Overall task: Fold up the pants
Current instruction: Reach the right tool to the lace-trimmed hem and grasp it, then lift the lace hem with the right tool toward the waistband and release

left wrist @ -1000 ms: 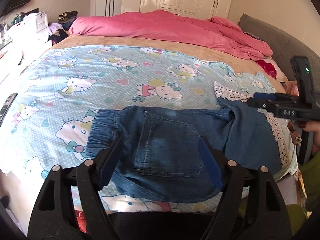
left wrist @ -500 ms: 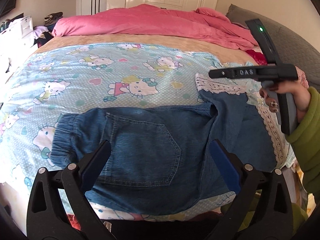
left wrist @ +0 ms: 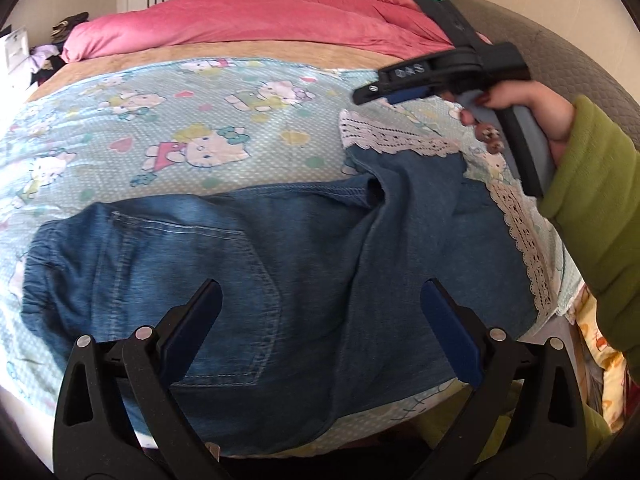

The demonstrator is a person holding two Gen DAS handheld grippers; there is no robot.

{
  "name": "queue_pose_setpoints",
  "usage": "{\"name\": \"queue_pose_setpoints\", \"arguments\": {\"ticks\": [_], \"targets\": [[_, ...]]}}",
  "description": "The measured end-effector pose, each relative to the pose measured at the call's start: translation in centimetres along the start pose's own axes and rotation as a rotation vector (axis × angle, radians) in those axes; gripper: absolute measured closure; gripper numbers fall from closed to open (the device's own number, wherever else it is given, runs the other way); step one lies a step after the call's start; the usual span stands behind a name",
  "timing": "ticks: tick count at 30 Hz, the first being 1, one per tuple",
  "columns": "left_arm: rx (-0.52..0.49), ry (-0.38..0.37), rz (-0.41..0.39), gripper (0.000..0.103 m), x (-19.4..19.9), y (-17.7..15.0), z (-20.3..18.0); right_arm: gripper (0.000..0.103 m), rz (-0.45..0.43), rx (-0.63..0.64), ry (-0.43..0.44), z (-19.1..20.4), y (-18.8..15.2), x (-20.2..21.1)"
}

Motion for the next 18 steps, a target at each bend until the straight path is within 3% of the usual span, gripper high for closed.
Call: {"name": "queue_pose_setpoints", "arguments": {"ticks": [10,11,12,13,14,15,18], "targets": [[-0.048,-0.041,0.036,0.017,-3.2,0.9,-2.3,0.039,0.111,0.041,0.006,0.8,0.7,-5.6],[-0.047,-0.044,0.04,0.017,-3.6,1.0,-2.4,0.047,0.127,0.045,0.002,0.6,0.4,-6.1],[-0.045,-0.048,0.042,0.017,-3.9,1.1,-2.4,0.066,0.125,0.064,-0.011,0.4,0.2,-6.4],[-0.045,-0.051,0.044,0.017,-4.1,1.1,-2.5,0.072,0.12,0.076,-0.004,0.3,0.2,-6.2],[-0.049,-0.05,0.044,0.017,-4.2,1.1,-2.6,0.086,0.118,0.067,0.042,0.3,0.1,-5.7],[-0.054,-0.045,0.044,0.017,-4.3,1.1,-2.5,0.091,0.111,0.05,0.061,0.1,0.2,-5.1],[-0.06,-0.042,0.044,0.017,-4.6,1.2,-2.5,0.095,0.055,0.024,0.109,-0.8,0.5,-2.5]]}}
Point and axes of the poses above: each gripper's, at about its wrist camera, not at the fingertips, and x roughly against the way its jaws point, z to its left, y to its top, the point moved 8 cm from there along -x, roughly the way its jaws point, and after that the axes turned 14 degrees about -x, right-handed, at the moved point
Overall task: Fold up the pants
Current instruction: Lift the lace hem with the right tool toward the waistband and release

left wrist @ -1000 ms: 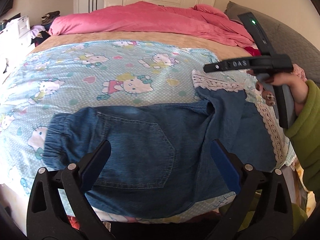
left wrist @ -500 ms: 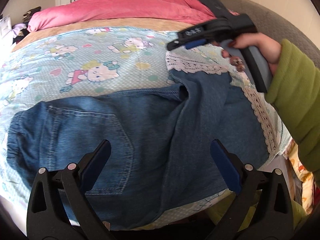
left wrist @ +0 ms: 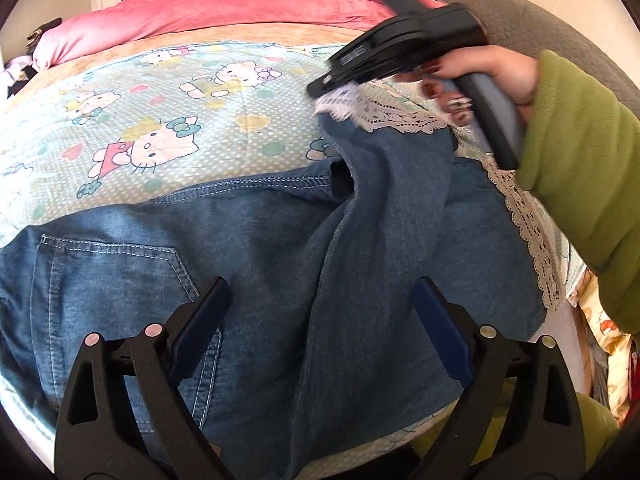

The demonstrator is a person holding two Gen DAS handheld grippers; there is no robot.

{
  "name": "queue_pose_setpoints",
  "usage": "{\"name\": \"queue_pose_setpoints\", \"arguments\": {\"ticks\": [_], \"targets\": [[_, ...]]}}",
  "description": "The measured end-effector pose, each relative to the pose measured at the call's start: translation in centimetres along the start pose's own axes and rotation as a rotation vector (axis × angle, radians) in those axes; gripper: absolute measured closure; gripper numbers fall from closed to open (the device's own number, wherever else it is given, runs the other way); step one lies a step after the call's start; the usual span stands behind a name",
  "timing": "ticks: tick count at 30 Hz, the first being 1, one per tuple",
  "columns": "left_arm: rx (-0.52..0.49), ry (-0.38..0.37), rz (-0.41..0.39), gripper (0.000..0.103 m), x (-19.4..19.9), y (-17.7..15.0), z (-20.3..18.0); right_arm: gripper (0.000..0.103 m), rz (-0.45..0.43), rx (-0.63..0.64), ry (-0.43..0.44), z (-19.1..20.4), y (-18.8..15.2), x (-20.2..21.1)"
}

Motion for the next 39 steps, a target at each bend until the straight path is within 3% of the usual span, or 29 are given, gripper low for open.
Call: {"name": "queue_pose_setpoints", "arguments": {"ticks": [11,12,14,15,17,25,27,31,35,39], "targets": [[-0.022,0.013,-0.024,0.018,-0.3,0.5,0.4,0.096,-0.21,-0.116,0.098,-3.5,-1.4,12.1],[-0.022,0.013,-0.024,0.024,-0.4,0.5,0.4,0.096,-0.227,-0.135,0.104,-4.0,-2.1,13.3],[-0.026,0.007,-0.028,0.061,-0.1,0.4,0.5,0.096,-0.248,-0.155,0.117,-4.6,-3.1,14.7],[-0.026,-0.003,-0.026,0.067,0.1,0.4,0.5,0.096,-0.26,-0.164,0.123,-4.9,-3.8,15.5],[-0.025,-0.03,-0.035,0.094,0.7,0.4,0.7,0.096,-0.274,-0.172,0.12,-5.2,-5.6,16.8],[-0.148,-0.062,-0.046,0.096,2.2,-0.1,-1.2,0.096,-0.283,-0.239,0.107,-6.6,-14.2,20.2],[-0.201,-0.033,-0.034,0.096,2.2,-0.4,-2.1,0.096,-0.276,-0.259,0.095,-7.0,-16.4,20.6],[-0.258,0.003,-0.001,0.096,1.4,-0.9,-3.2,0.096,-0.264,-0.292,0.062,-8.0,-20.5,20.3],[-0.287,0.012,0.027,0.096,0.9,-1.7,-3.5,0.096,-0.193,-0.329,0.042,-8.6,-24.4,18.3],[-0.315,0.008,0.036,0.096,0.9,-2.3,-4.1,0.092,-0.164,-0.352,0.059,-8.9,-26.6,17.8]]}}
Point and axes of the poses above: each gripper's, at about its wrist camera, not at the fingertips, and x roughly against the way its jaws point, z to its left, y to its top, the point moved 8 cm from there along -x, roughly the way its jaws point, and after that the axes turned 14 degrees about -x, right-handed, at the moved point
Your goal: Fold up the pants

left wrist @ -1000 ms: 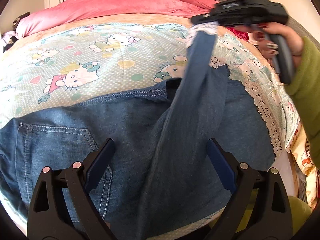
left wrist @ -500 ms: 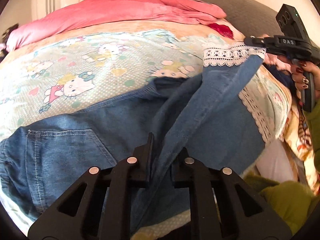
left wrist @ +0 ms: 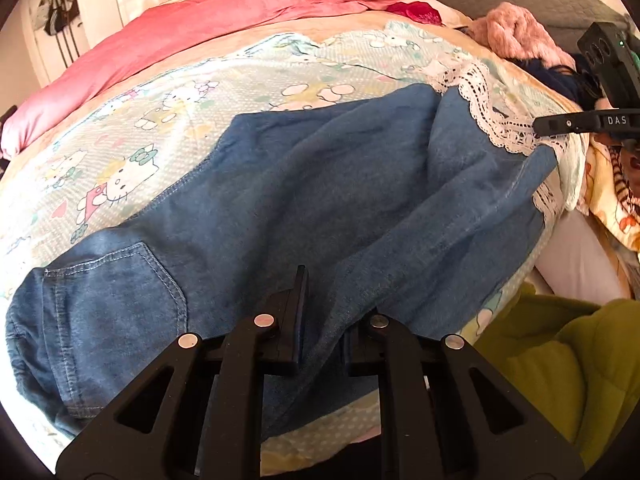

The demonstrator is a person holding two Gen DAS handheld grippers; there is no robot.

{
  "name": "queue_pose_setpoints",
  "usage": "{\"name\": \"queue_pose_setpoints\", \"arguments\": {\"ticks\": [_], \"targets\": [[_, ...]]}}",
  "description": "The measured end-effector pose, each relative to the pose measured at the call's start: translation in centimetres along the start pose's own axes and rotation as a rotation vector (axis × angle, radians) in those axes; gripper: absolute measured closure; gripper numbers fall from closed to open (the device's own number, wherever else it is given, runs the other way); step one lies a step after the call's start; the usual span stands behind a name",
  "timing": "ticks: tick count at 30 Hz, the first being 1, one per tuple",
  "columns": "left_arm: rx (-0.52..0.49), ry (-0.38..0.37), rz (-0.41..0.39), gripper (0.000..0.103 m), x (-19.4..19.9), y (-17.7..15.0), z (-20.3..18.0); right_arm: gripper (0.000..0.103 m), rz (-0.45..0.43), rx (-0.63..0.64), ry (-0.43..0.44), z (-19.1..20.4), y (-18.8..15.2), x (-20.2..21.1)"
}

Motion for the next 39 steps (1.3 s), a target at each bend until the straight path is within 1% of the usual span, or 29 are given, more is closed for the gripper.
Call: {"name": "queue_pose_setpoints", "arguments": {"ticks": [2,3,8,10,11,12,14,16,17,19,21,22,24,25,26,27,29,30,32,33,35,36,37,38,39], "targets": [[-0.015,0.004,0.008,0.096,-0.1,-0.1,-0.4,0.091,0.013,0.006,-0.008,-0.3,-0.7,0.1],[-0.021,0.005,0.013,0.096,-0.2,-0.1,-0.6,0.087,0.026,0.004,-0.005,-0.6,-1.1,0.1],[-0.04,0.017,0.03,0.096,-0.5,-0.2,-1.1,0.081,0.071,-0.016,0.004,-1.6,-2.6,-0.3],[-0.033,0.015,0.029,0.096,-0.4,-0.2,-1.1,0.081,0.085,-0.008,0.021,-1.4,-3.2,-0.5],[-0.029,0.015,0.031,0.096,-0.4,-0.2,-1.0,0.085,0.091,0.004,0.025,-1.3,-3.4,-0.7],[-0.03,0.017,0.032,0.096,-0.5,-0.1,-1.0,0.097,0.099,0.035,0.015,-1.1,-3.7,-0.9],[-0.033,0.026,0.033,0.096,-0.5,-0.1,-1.0,0.097,0.118,0.085,-0.009,-1.0,-4.3,-1.0],[-0.034,0.033,0.036,0.096,-0.6,-0.1,-1.1,0.097,0.123,0.124,0.007,-0.5,-4.9,-0.2],[-0.036,0.04,0.04,0.096,-0.6,-0.1,-1.1,0.097,0.12,0.142,0.002,-0.6,-5.1,0.1],[-0.04,0.047,0.05,0.094,-0.8,-0.2,-1.2,0.097,0.119,0.189,-0.041,-1.2,-5.8,0.2],[-0.052,0.055,0.063,0.094,-1.1,-0.2,-1.4,0.095,0.14,0.2,-0.082,-2.1,-6.5,-0.6],[-0.058,0.058,0.067,0.093,-1.2,-0.3,-1.5,0.094,0.148,0.198,-0.088,-2.4,-6.8,-0.9],[-0.057,0.055,0.065,0.093,-1.1,-0.4,-1.5,0.089,0.161,0.18,-0.071,-2.5,-6.9,-0.8],[-0.05,0.049,0.064,0.091,-1.0,-0.5,-1.4,0.086,0.166,0.175,-0.071,-2.6,-6.7,-0.6],[-0.041,0.04,0.063,0.087,-0.9,-0.7,-1.3,0.072,0.161,0.179,-0.085,-2.8,-6.3,0.0],[-0.034,0.029,0.061,0.083,-0.7,-0.8,-1.4,0.066,0.151,0.186,-0.094,-2.9,-5.8,0.7],[-0.024,0.006,0.058,0.062,-0.2,-1.4,-1.6,0.066,0.11,0.189,-0.114,-3.0,-4.6,1.8],[-0.015,-0.003,0.057,0.06,0.1,-1.7,-1.7,0.066,0.079,0.177,-0.127,-3.1,-3.5,2.6],[0.008,-0.009,0.038,0.06,1.3,-2.3,-1.6,0.066,0.02,0.164,-0.12,-2.6,-1.5,3.5],[0.024,0.002,0.026,0.059,1.9,-2.6,-1.3,0.066,0.001,0.167,-0.118,-2.2,-0.8,3.5],[0.07,0.039,-0.014,0.049,3.9,-3.0,0.1,0.063,-0.025,0.181,-0.107,-1.0,0.3,3.2],[0.097,0.06,-0.033,0.045,4.8,-3.3,1.0,0.062,-0.036,0.193,-0.091,-0.1,1.0,2.8],[0.129,0.09,-0.047,0.04,5.7,-3.7,2.1,0.062,-0.039,0.205,-0.074,0.7,1.4,2.3],[0.179,0.138,-0.053,0.038,6.7,-4.4,3.9,0.062,-0.04,0.222,-0.053,1.7,1.7,1.8],[0.217,0.171,-0.054,0.037,7.3,-5.1,5.2,0.057,-0.037,0.248,-0.034,2.9,1.8,1.1]]}}
Point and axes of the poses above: each gripper's, at about its wrist camera, not at the fingertips, and x roughly against the way its jaws point, z to its left, y to its top, the point moved 8 cm from there along -x, roughly the way its jaws point, and after that the axes turned 14 degrees about -x, right-handed, at the moved point
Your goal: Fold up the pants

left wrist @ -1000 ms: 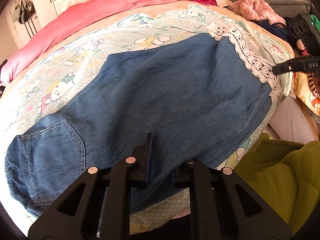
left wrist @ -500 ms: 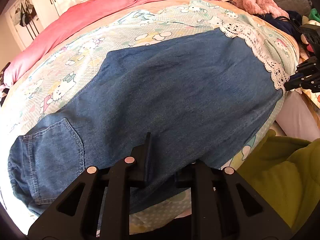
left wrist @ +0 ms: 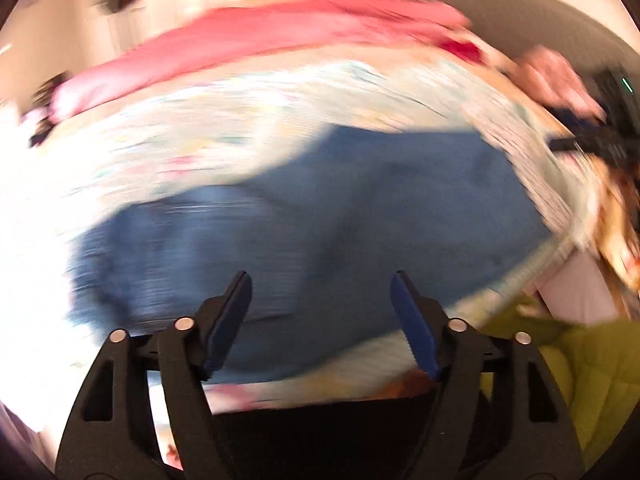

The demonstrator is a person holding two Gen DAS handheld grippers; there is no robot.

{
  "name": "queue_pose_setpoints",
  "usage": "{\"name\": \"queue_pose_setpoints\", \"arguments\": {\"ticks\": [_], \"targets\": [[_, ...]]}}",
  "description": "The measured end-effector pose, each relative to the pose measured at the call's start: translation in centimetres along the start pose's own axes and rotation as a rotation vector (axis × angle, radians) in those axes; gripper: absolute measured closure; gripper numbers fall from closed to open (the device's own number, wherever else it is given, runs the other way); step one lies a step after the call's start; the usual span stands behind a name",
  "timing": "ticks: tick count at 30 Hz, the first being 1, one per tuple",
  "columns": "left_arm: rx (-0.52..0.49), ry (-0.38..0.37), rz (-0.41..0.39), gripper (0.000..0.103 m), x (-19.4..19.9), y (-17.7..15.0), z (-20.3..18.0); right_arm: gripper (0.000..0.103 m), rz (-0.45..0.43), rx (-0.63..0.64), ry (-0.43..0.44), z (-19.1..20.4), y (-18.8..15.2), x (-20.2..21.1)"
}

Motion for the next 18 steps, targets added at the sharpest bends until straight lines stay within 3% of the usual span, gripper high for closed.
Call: {"name": "queue_pose_setpoints", "arguments": {"ticks": [4,7,9,11,12,13,14,17,18], "targets": [[0.225,0.133,0.034,0.029,0.5,-2.1,7.6,0.053,0.046,0.074,0.046,3.3,0.4,-2.9],[0.318,0.238,0.077,0.021,0.0,-3.4,11.9,0.053,0.071,0.095,0.027,3.8,0.3,-4.6],[0.379,0.247,0.09,0.016,-0.7,-4.0,13.7,0.052,0.085,0.078,0.017,3.4,0.2,-5.4],[0.436,0.174,0.091,0.017,-2.1,-4.1,14.1,0.044,0.098,0.061,0.008,3.0,-0.1,-5.9],[0.454,0.15,0.09,0.022,-2.7,-4.2,14.2,0.041,0.111,0.054,-0.014,2.6,-0.4,-6.3],[0.458,0.135,0.093,0.061,-3.3,-4.0,14.1,0.04,0.126,0.046,-0.036,2.1,-0.8,-6.7],[0.433,0.139,0.102,0.069,-3.8,-3.7,14.0,0.04,0.143,0.038,-0.058,1.6,-1.3,-7.0],[0.37,0.198,0.095,0.069,-3.4,-3.3,14.9,0.04,0.152,0.017,-0.063,0.7,-2.1,-7.3],[0.381,0.186,0.1,0.068,-3.3,-3.9,15.1,0.04,0.147,0.014,-0.056,0.7,-2.3,-7.2]]}}
Point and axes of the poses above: each gripper's, at about its wrist camera, not at the fingertips, and x roughly against the way its jaws point, z to its left, y to its top, the point moved 8 cm from there along -x, roughly the way its jaws point, and after that the axes turned 14 degrees about -x, right-handed, at the moved point
